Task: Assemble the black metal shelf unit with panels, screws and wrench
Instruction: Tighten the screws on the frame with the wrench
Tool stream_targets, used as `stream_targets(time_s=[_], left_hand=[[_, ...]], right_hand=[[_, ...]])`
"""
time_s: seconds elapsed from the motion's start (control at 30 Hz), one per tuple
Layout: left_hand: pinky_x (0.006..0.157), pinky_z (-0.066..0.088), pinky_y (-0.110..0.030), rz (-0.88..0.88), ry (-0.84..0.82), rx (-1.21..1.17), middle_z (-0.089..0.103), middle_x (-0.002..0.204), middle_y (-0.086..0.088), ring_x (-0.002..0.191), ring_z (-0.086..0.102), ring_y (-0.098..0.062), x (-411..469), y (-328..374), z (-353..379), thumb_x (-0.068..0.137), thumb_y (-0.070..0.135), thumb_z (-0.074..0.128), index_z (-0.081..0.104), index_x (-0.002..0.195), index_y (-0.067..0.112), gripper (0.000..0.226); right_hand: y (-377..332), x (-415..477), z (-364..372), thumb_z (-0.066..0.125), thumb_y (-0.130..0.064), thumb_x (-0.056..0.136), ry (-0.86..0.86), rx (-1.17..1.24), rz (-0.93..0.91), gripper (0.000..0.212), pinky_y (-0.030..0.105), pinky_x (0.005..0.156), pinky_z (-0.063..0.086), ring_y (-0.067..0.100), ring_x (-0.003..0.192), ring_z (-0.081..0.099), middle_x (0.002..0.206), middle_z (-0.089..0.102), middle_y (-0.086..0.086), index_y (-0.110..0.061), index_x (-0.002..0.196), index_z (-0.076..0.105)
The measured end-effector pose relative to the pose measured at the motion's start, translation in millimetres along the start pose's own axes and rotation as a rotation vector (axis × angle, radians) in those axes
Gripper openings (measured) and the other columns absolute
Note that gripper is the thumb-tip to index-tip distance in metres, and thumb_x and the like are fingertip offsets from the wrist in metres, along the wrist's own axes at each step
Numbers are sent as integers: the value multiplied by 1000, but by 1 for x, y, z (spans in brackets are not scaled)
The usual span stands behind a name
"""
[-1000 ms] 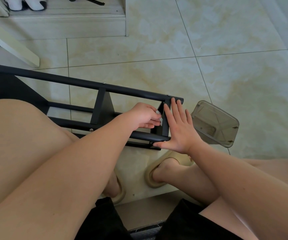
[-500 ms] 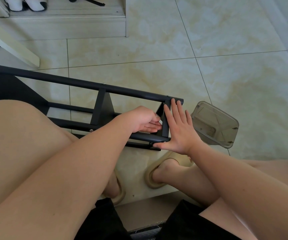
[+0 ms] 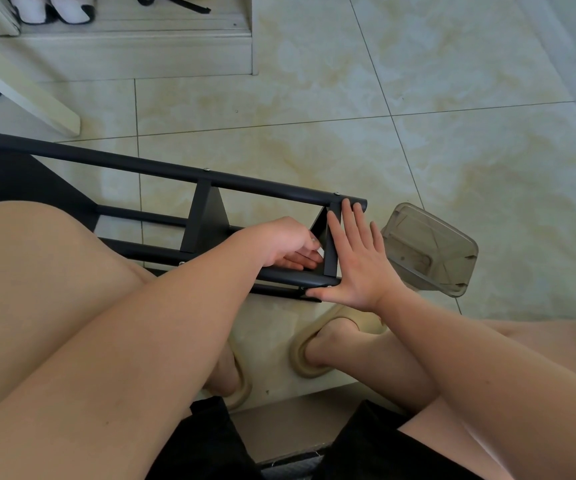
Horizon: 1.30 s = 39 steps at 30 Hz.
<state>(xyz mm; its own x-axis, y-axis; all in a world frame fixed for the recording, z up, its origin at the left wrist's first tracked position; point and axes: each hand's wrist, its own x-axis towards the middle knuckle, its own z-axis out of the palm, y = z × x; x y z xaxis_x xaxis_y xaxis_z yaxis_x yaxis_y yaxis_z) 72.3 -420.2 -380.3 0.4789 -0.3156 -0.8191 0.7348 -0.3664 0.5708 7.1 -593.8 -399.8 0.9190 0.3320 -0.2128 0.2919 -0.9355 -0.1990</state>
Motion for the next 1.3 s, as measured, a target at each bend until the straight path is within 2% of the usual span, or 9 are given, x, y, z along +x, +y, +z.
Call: stream_targets(time_s=[0.4, 0.5, 0.6, 0.7, 0.77, 0.87, 0.93, 1.1, 1.3], left_hand=[[70, 52, -24, 33, -16, 202, 69, 85, -2, 83, 66, -16, -6, 4, -1, 104, 14, 46, 58, 105, 14, 13], [81, 53, -29, 34, -18, 257, 69, 86, -2, 90, 66, -19, -7, 5, -1, 104, 14, 45, 58, 106, 14, 13], [89, 52, -32, 47, -34, 332, 69, 85, -1, 88, 66, -18, -7, 5, -1, 104, 12, 44, 59, 99, 14, 16], [77, 50, -28, 65, -49, 397, 69, 83, 0, 81, 65, -15, -7, 2, -4, 104, 10, 44, 60, 90, 16, 22], [76, 49, -27, 87, -55, 433, 69, 84, 1, 80, 64, -15, -5, 0, -5, 104, 11, 45, 60, 90, 17, 22], [80, 48, -28, 134, -69, 547, 71, 94, -2, 86, 63, -16, -4, -2, -5, 104, 12, 47, 64, 102, 12, 17], [90, 46, -33, 170, -67, 682, 72, 109, -6, 93, 60, -19, -5, -2, -5, 103, 13, 49, 67, 113, 7, 21], [97, 42, -32, 194, -59, 824, 65, 125, -5, 115, 57, -26, -11, 0, -4, 102, 16, 50, 67, 122, 9, 27], [89, 41, -30, 194, -88, 847, 60, 100, 6, 102, 56, -20, -6, -3, -6, 99, 18, 55, 65, 100, 23, 11]], right_hand=[[0, 0, -1, 44, -95, 64, -8, 10, 6, 136, 60, 123, 3, 30, 153, -22, 167, -18, 13, -15, 162, -5], [0, 0, 0, 43, -96, 63, -2, 10, 7, 136, 60, 123, 3, 30, 154, -21, 168, -17, 13, -15, 162, -4], [-1, 0, 0, 43, -96, 63, -1, 12, 7, 136, 60, 123, 4, 30, 154, -21, 168, -16, 13, -15, 162, -3], [-1, 0, -1, 45, -95, 64, -2, 11, 8, 135, 60, 123, 4, 29, 154, -21, 168, -17, 13, -15, 162, -4], [-1, 0, -1, 46, -94, 64, -7, 12, 9, 135, 60, 123, 3, 29, 153, -22, 168, -17, 12, -16, 162, -4], [0, 1, -1, 46, -94, 65, -9, 10, 11, 135, 59, 123, 3, 29, 153, -22, 168, -18, 12, -16, 162, -5], [0, 1, -2, 46, -94, 65, -12, 3, 11, 135, 59, 123, 2, 29, 153, -22, 167, -18, 12, -16, 162, -6], [0, 0, -2, 44, -94, 65, -8, 6, 10, 134, 59, 123, 2, 29, 154, -21, 168, -17, 13, -16, 162, -5], [0, 0, -2, 44, -94, 64, -18, 15, 10, 134, 60, 123, 3, 28, 154, -22, 168, -18, 12, -17, 162, -5]])
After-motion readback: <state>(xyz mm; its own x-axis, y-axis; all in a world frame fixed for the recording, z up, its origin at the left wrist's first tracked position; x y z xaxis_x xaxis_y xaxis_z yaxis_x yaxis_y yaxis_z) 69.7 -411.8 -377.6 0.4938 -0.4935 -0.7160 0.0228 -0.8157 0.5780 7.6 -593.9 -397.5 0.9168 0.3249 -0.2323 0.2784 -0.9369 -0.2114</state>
